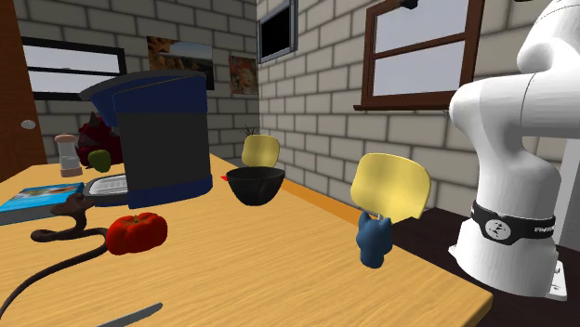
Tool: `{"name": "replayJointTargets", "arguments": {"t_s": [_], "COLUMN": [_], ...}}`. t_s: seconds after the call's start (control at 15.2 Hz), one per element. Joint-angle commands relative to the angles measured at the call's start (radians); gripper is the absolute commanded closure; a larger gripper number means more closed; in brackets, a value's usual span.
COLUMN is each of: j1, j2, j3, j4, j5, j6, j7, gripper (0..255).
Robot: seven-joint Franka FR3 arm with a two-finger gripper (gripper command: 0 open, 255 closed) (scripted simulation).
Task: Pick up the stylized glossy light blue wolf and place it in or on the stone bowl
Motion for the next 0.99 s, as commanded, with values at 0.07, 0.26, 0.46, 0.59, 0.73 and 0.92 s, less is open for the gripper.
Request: {"name": "replayJointTargets", "arguments": {"t_s": [0.07,0.26,0.46,0.59,0.73,0.92], "j1": [-0.006,-0.025,-0.046,-0.062,-0.078,-0.106], "j2": [-0.007,-0.026,-0.036,-0.039,-0.037,-0.026], "j3": [-0.001,-0.006,-0.012,-0.017,-0.023,-0.033], "j4": [-0.035,-0.136,-0.232,-0.293,-0.352,-0.434], "j5": [-0.008,-0.031,-0.056,-0.074,-0.093,-0.125], "j6": [0.022,0.087,0.154,0.201,0.25,0.327], "j7": [0.001,0.003,0.006,0.008,0.01,0.014], "gripper": [0,0,0,0,0,0]}}
